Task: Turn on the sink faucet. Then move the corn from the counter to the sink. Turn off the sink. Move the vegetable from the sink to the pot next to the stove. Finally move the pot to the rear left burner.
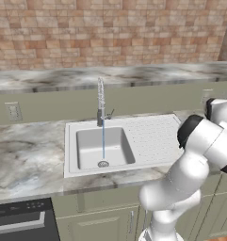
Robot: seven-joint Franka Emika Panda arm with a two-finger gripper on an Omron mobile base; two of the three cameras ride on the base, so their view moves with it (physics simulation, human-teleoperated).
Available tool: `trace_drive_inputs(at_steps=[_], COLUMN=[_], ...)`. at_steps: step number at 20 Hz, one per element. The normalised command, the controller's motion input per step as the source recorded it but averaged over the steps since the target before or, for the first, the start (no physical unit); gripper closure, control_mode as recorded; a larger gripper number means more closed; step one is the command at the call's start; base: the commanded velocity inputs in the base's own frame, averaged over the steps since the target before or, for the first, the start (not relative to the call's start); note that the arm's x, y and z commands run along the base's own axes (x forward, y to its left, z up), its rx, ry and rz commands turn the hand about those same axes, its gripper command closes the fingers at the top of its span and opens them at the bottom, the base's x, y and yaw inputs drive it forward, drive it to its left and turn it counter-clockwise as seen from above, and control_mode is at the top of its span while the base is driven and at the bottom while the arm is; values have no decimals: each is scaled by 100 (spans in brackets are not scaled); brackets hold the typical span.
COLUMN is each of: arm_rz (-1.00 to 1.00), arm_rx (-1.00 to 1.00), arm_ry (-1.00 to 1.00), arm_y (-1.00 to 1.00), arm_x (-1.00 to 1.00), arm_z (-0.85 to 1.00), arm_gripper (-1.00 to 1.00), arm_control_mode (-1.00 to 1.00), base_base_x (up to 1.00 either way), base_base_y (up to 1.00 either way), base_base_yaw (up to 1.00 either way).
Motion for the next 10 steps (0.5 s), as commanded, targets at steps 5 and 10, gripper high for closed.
trace_drive_inputs(at_steps=[5,10], arm_rz=[23,29], arm_rx=[7,3], arm_ry=[0,4], arm_y=[-69,-47], arm_x=[15,44], arm_z=[0,-13], arm_gripper=[-100,-100], arm_control_mode=[-100,-100], base_base_x=[0,0], base_base_y=[0,0], base_base_yaw=[0,0])
